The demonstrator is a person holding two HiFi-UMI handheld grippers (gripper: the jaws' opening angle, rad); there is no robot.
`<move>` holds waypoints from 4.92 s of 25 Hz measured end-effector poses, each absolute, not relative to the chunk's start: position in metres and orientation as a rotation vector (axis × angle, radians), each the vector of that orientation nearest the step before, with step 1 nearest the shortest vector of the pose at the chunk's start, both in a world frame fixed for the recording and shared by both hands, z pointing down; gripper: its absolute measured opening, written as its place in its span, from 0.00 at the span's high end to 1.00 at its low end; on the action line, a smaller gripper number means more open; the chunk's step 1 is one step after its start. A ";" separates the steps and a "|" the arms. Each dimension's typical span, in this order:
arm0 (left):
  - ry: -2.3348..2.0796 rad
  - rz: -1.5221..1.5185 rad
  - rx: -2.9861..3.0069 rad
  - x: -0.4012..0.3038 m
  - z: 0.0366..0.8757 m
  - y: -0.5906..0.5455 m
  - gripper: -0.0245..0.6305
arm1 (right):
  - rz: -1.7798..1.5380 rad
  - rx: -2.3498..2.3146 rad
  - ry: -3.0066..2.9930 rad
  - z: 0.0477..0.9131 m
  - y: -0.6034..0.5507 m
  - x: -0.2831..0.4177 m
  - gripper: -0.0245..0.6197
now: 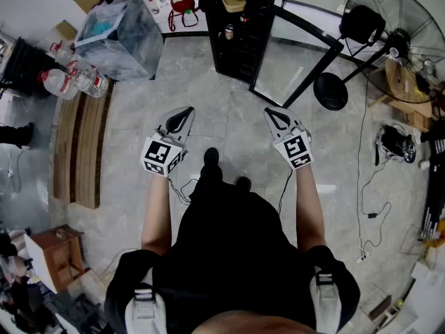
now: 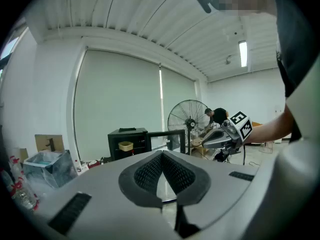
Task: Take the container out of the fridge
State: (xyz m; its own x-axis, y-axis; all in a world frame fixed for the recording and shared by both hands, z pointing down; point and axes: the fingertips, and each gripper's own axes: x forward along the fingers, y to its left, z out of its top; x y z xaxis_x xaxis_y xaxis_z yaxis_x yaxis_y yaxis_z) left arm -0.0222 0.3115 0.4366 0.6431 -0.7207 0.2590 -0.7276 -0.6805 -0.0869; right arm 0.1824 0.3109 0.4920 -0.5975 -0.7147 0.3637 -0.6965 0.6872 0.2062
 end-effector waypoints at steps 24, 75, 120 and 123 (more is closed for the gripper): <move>-1.062 0.415 2.870 -0.065 0.462 0.174 0.94 | 0.061 1.199 -2.373 0.513 0.198 0.134 0.97; -0.965 0.483 2.915 -0.088 0.483 -0.013 0.94 | 0.057 1.231 -2.330 0.543 0.010 0.101 0.97; -1.105 0.534 2.848 -0.093 0.485 -0.292 0.94 | 0.165 1.049 -2.415 0.589 -0.282 0.075 0.96; -1.098 0.491 2.867 -0.104 0.480 -0.314 0.94 | 0.156 1.080 -2.370 0.594 -0.296 0.070 0.96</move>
State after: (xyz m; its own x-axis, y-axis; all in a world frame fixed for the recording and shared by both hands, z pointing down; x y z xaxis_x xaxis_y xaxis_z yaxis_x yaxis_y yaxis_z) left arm -0.1039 -0.3142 0.4804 0.7009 -0.6460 0.3025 -0.6561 -0.7502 -0.0817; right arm 0.0701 -0.2959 0.5935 -0.5429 -0.6695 0.5069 -0.7301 0.6746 0.1091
